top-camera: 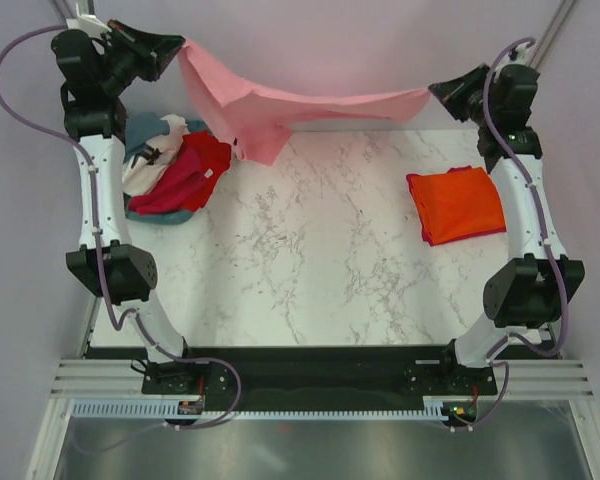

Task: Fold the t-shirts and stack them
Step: Flatten the tshirt out

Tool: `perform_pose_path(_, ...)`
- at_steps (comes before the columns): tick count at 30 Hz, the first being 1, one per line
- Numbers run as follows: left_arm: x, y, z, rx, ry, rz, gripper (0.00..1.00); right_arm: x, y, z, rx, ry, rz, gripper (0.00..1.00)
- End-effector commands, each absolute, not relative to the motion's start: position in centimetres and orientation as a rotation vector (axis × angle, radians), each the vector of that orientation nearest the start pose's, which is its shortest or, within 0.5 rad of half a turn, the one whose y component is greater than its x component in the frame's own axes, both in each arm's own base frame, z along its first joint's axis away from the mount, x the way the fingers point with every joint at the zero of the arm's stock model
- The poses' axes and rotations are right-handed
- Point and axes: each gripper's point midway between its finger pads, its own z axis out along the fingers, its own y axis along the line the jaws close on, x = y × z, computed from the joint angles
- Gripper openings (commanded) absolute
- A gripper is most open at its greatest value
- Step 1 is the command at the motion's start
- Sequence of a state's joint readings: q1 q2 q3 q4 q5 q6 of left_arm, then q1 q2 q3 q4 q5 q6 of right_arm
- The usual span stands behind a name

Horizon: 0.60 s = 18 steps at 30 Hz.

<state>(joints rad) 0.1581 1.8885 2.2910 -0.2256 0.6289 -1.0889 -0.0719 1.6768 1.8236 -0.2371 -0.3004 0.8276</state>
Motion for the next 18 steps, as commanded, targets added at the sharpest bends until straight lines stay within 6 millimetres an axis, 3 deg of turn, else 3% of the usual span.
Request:
perform_pose_path(1, 49.7, -6.6, 50.2, -0.289, 1.582, -1.212, 0.02, 51.4, 4.7, 36.0, 0.563, 1.736, 0.856, 0.0)
perform_pose_path(2, 50.0, -6.8, 46.2, -0.334, 1.666, -1.227, 0.02, 51.1, 4.5, 34.7, 0.57, 1.756, 0.844, 0.0)
perform_pose_path(3, 48.3, -7.1, 46.1, -0.296, 1.673, -1.2, 0.02, 50.6, 4.0, 32.3, 0.598, 1.793, 0.832, 0.0)
perform_pose_path(4, 48.3, -7.1, 41.4, -0.357, 1.758, -1.195, 0.02, 50.3, 3.8, 31.0, 0.609, 1.812, 0.823, 0.0)
perform_pose_path(5, 47.8, -7.0, 39.7, -0.378, 1.781, -1.164, 0.02, 49.9, 3.6, 29.8, 0.616, 1.832, 0.811, 0.0)
perform_pose_path(6, 47.0, -7.0, 38.4, -0.36, 1.799, -1.124, 0.02, 49.1, 3.2, 27.2, 0.64, 1.875, 0.79, 0.0)
perform_pose_path(7, 45.5, -7.3, 38.4, -0.342, 1.796, -1.1, 0.02, 48.7, 3.0, 25.9, 0.653, 1.897, 0.781, 0.0)
perform_pose_path(8, 44.8, -7.0, 35.2, -0.389, 1.848, -1.078, 0.02, 48.2, 2.9, 25.1, 0.656, 1.91, 0.773, 0.0)
perform_pose_path(9, 44.1, -7.0, 33.9, -0.371, 1.869, -1.05, 0.02, 47.3, 3.0, 22.6, 0.671, 1.958, 0.762, 0.0)
perform_pose_path(10, 43.1, -7.1, 30.8, -0.4, 1.925, -1.041, 0.02, 46.8, 3.0, 21.5, 0.672, 1.979, 0.756, 0.0)
perform_pose_path(11, 41.8, -7.1, 30.8, -0.388, 1.919, -1.019, 0.02, 46.2, 3.2, 20.7, 0.669, 1.996, 0.754, 0.0)
perform_pose_path(12, 41.1, -7.2, 29.6, -0.388, 1.939, -1.006, 0.02, 45.2, 3.2, 18.4, 0.68, 2.042, 0.74, 0.0)
perform_pose_path(13, 39.9, -7.3, 26.8, -0.426, 1.991, -1.009, 0.02, 44.6, 3.1, 17.3, 0.689, 2.064, 0.73, 0.0)
perform_pose_path(14, 38.9, -7.5, 26.5, -0.424, 1.992, -1.007, 0.02, 44.0, 3.1, 16.6, 0.689, 2.077, 0.719, 0.0)
perform_pose_path(15, 38.2, -7.6, 25.6, -0.425, 2.007, -1.005, 0.02, 42.7, 3.2, 14.5, 0.71, 2.118, 0.706, 0.0)
perform_pose_path(16, 37.0, -7.9, 23.4, -0.449, 2.05, -1.009, 0.02, 42.1, 3.2, 13.6, 0.706, 2.136, 0.697, 0.0)
perform_pose_path(17, 36.1, -8.0, 23.3, -0.444, 2.046, -1.005, 0.02, 41.4, 3.4, 13.3, 0.701, 2.14, 0.695, 0.0)
perform_pose_path(18, 35.3, -8.0, 22.3, -0.456, 2.068, -1.001, 0.02, 40.0, 3.4, 11.6, 0.722, 2.174, 0.683, 0.0)
